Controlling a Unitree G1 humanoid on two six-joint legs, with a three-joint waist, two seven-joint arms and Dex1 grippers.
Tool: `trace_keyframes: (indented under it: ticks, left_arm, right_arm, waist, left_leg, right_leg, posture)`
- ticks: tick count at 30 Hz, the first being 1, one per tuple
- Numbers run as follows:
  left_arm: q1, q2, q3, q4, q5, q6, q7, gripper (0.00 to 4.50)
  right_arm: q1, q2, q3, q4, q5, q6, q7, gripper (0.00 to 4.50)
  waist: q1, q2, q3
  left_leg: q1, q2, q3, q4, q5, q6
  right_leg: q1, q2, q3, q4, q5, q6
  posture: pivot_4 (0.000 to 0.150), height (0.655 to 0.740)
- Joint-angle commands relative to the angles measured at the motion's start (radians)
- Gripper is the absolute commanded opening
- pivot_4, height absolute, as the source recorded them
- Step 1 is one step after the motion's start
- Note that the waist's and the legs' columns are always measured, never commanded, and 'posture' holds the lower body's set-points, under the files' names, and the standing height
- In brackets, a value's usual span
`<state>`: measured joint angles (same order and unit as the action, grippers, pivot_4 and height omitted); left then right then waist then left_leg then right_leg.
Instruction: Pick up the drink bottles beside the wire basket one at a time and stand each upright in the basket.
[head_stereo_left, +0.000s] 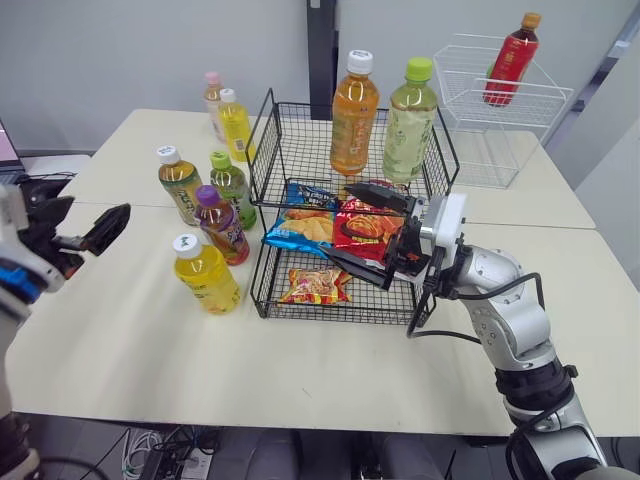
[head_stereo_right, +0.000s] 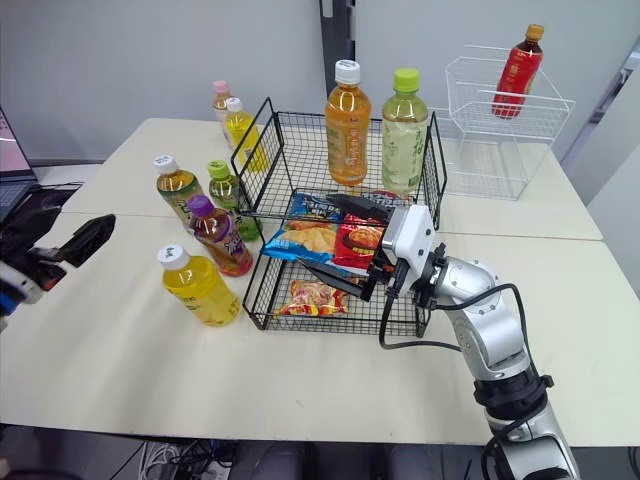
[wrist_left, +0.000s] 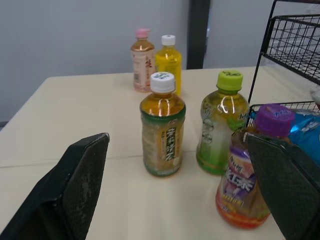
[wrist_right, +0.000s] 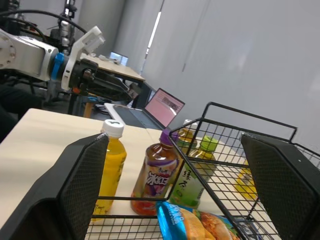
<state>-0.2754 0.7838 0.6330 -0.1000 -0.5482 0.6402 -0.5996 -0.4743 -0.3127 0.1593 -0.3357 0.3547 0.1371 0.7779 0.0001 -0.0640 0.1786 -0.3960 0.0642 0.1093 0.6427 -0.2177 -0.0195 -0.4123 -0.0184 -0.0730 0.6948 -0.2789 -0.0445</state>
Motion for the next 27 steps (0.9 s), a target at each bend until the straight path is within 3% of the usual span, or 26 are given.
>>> trace_keyframes:
  ticks: [1, 7, 14, 27]
  left_arm:
    - [-0.135, 0.030, -0.106, 0.164, 0.065, -0.108, -0.034, 4.49]
    - [-0.371, 0.009, -0.256, 0.468, 0.163, -0.250, -0.073, 4.49]
    - [-0.636, -0.031, -0.341, 0.862, 0.284, -0.458, -0.017, 4.49]
    - [-0.862, -0.033, -0.370, 1.263, 0.361, -0.600, -0.031, 4.49]
  right_arm:
    - [0.009, -0.010, -0.022, -0.065, -0.013, 0.013, -0.047, 4.50]
    - [0.019, -0.019, -0.021, -0.104, -0.027, 0.038, -0.088, 4.50]
    - [0.010, -0.023, -0.019, -0.118, -0.035, 0.044, -0.118, 4.50]
    - [0.009, -0.031, -0.026, -0.127, -0.037, 0.047, -0.124, 4.50]
  waist:
    - [0.000, 0.000, 0.000]
    - [-0.005, 0.000, 0.000]
    - [-0.003, 0.000, 0.000]
    - [-0.005, -0.001, 0.000]
  left_leg:
    - [0.000, 0.000, 0.000, 0.000, 0.000, 0.000]
    - [-0.004, 0.000, 0.001, 0.000, 0.000, 0.000]
    - [-0.005, 0.000, 0.001, 0.000, 0.000, 0.000]
    - [-0.007, 0.000, 0.002, 0.001, 0.000, 0.000]
  right_leg:
    - [0.000, 0.000, 0.000, 0.000, 0.000, 0.000]
    - [-0.003, 0.000, 0.000, -0.001, 0.000, 0.001]
    - [-0.005, 0.000, -0.001, -0.001, 0.000, 0.001]
    - [-0.007, 0.000, -0.001, 0.000, 0.000, 0.001]
  posture:
    - [0.150, 0.7400]
    - [0.150, 0.7400]
    - [0.150, 0.7400]
    - [0.150, 0.7400]
